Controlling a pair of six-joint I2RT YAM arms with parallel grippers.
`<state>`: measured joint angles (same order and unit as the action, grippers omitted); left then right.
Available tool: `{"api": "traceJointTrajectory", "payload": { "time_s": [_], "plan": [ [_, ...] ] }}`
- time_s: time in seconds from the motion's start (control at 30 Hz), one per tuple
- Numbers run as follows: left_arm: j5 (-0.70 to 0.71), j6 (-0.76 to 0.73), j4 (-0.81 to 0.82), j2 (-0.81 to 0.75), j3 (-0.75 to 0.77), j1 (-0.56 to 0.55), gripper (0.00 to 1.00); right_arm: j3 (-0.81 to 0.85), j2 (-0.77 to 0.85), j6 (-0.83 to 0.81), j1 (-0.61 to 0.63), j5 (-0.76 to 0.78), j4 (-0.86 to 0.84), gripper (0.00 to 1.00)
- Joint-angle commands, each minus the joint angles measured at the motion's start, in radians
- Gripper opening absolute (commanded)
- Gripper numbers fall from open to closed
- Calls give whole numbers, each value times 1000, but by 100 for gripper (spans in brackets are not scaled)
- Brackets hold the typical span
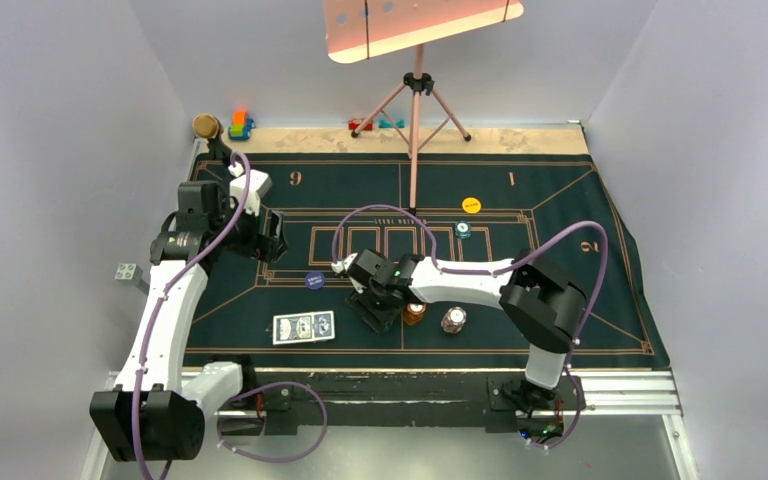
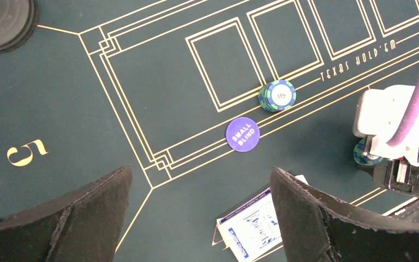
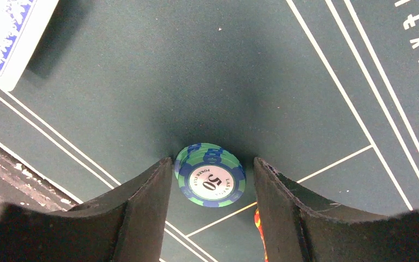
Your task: Distribute texas hold em gaming equipment
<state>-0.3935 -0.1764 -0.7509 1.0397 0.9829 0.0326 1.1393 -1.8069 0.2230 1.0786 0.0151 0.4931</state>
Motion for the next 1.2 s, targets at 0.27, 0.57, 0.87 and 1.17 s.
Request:
{"api": "traceJointTrajectory", "payload": {
  "time_s": [0.27, 0.57, 0.87, 1.17],
  "plan": [
    [-8, -17, 6, -27, -9, 8, 100, 70, -45, -31, 18, -12, 71, 21],
    [-13, -17, 5, -25, -9, 7, 100, 130, -8, -37, 19, 15, 110, 3],
    [-14, -17, 5, -25, -7, 9, 100, 222, 81, -17, -34, 113, 152, 0],
    [-15, -18, 2, -24, -6, 8, 100, 88, 245, 143, -409, 194, 179, 0]
  ]
}}
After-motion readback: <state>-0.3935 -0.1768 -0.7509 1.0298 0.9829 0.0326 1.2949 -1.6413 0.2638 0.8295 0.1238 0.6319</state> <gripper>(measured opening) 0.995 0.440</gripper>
